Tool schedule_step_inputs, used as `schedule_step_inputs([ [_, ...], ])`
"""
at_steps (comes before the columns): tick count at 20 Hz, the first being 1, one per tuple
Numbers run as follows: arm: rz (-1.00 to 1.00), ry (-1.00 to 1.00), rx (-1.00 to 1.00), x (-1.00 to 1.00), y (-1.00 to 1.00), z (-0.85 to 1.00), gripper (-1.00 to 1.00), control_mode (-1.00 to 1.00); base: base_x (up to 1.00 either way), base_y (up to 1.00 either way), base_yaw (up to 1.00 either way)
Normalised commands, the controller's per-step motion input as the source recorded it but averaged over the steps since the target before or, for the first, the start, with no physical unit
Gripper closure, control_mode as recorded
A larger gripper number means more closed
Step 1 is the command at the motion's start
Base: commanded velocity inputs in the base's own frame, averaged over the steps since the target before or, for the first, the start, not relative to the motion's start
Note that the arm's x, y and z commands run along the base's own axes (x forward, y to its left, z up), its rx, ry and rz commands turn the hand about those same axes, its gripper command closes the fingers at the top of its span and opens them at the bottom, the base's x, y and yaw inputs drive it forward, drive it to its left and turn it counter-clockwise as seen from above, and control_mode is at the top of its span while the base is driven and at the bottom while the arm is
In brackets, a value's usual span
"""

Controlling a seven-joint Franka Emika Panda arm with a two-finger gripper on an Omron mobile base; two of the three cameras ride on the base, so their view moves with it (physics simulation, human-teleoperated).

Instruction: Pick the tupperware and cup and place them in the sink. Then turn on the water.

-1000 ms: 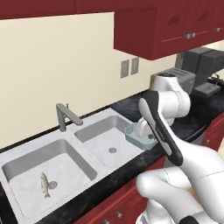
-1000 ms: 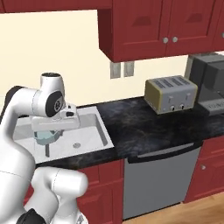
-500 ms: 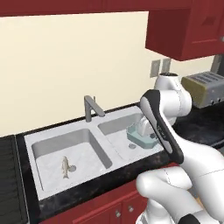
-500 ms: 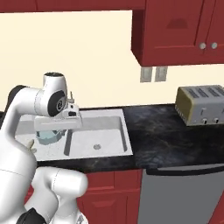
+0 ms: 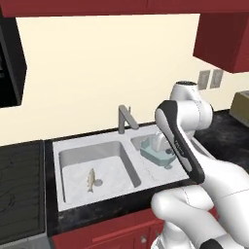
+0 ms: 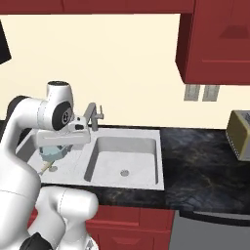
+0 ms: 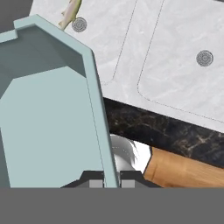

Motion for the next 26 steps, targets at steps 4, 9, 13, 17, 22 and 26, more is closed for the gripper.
schedule_step_inputs([
  [4, 0.00, 0.00, 0.00, 0.00, 0.00, 0.00, 1.00, 1.00, 0.81, 0.29, 0.01],
  [9, 0.00, 0.00, 0.00, 0.00, 0.00, 0.00, 1.00, 1.00, 0.86, 0.46, 0.16],
  [13, 0.00, 0.00, 0.00, 0.00, 0.00, 0.00, 1.00, 1.00, 0.82, 0.25, 0.25],
  [17, 0.00, 0.00, 0.00, 0.00, 0.00, 0.00, 1.00, 1.00, 0.99, 0.31, 0.29],
  [22, 0.00, 0.00, 0.00, 0.00, 0.00, 0.00, 1.00, 1.00, 0.89, 0.20, 0.27],
  [26, 0.00, 0.00, 0.00, 0.00, 0.00, 0.00, 1.00, 1.00, 0.86, 0.17, 0.22],
])
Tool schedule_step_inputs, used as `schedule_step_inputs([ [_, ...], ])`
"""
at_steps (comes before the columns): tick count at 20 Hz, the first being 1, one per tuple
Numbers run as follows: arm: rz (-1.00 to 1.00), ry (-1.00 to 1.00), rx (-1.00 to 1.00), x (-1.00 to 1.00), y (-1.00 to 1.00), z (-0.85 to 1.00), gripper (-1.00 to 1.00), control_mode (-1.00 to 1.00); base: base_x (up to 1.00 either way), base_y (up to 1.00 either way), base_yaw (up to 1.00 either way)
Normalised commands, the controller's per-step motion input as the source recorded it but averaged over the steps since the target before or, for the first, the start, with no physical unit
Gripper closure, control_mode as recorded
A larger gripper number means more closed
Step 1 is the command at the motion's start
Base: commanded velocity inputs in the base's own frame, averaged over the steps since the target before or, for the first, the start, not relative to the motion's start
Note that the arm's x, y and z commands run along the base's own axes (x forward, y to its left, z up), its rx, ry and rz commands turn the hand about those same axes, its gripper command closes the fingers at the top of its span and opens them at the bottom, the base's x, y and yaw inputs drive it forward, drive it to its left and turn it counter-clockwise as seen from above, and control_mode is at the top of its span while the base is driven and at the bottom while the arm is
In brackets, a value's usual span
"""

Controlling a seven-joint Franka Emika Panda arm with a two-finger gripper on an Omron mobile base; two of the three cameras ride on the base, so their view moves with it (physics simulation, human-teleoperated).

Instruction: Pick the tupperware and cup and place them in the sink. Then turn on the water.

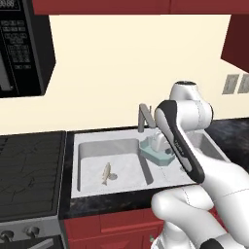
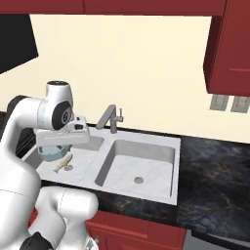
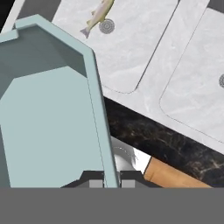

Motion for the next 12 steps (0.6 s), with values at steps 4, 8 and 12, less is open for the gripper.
schedule_step_inputs([
  [4, 0.13, 0.06, -0.09, 0.73, 0.31, -0.04, 1.00, -1.00, 0.00, 0.00, 0.00],
  [8, 0.03, 0.07, -0.14, 0.60, 0.47, -0.06, 1.00, -1.00, 0.00, 0.00, 0.00],
  [12, 0.03, 0.07, -0.13, 0.57, 0.29, -0.06, 1.00, -1.00, 0.00, 0.00, 0.00],
])
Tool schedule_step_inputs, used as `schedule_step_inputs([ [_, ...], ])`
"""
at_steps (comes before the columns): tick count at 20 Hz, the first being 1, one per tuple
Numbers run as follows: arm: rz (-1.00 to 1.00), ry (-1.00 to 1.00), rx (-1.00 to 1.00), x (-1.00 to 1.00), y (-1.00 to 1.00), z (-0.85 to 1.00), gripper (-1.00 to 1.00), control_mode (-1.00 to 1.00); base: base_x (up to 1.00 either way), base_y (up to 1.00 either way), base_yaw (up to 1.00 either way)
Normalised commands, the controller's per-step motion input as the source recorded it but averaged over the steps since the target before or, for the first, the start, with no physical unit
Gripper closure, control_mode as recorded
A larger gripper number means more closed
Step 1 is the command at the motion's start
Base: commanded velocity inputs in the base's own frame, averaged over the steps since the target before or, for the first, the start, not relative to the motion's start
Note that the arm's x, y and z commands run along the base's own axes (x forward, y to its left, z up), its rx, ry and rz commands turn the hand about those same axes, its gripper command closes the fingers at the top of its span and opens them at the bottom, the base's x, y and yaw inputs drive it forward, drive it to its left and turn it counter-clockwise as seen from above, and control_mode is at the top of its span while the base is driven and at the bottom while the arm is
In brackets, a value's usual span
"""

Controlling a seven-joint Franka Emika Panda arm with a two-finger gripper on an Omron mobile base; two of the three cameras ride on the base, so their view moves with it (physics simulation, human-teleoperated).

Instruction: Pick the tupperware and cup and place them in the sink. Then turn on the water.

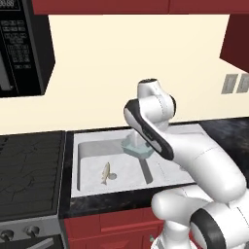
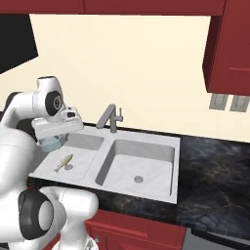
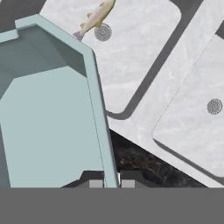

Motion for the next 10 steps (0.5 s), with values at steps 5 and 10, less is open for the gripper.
schedule_step_inputs([
  [5, 0.07, 0.07, -0.03, 0.37, 0.10, -0.21, 1.00, -1.00, 0.00, 0.00, 0.00],
  [10, 0.11, 0.02, 0.00, 0.13, 0.00, -0.36, 1.00, -1.00, 0.00, 0.00, 0.00],
])
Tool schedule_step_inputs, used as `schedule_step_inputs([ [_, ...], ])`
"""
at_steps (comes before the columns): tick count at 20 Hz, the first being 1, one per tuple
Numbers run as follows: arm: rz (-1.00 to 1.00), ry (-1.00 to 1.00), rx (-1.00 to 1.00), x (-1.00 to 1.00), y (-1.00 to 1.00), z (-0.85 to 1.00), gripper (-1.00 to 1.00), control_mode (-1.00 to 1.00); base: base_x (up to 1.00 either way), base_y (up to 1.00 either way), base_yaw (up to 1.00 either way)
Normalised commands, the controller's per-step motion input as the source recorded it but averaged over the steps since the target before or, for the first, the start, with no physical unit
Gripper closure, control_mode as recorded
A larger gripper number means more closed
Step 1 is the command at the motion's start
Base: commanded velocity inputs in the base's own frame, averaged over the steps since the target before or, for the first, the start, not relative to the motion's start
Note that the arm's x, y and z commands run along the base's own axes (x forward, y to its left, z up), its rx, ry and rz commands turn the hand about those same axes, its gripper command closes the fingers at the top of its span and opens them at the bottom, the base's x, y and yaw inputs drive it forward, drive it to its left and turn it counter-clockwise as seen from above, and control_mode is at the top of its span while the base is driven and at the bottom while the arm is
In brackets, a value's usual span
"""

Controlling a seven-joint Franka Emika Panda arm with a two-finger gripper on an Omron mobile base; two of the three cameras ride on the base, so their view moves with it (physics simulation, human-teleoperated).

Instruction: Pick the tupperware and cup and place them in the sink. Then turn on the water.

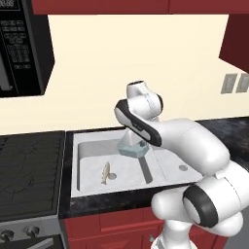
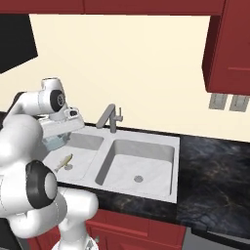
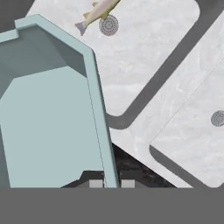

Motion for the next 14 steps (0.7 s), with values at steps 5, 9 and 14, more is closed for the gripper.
schedule_step_inputs([
  [5, 0.11, 0.00, 0.00, 0.12, 0.00, -0.46, 1.00, -1.00, 0.00, 0.00, 0.00],
  [9, 0.11, 0.00, 0.00, 0.06, 0.00, -0.39, 1.00, -1.00, 0.00, 0.00, 0.00],
  [14, 0.11, 0.00, 0.02, 0.00, 0.00, -0.35, 1.00, -1.00, 0.00, 0.00, 0.00],
])
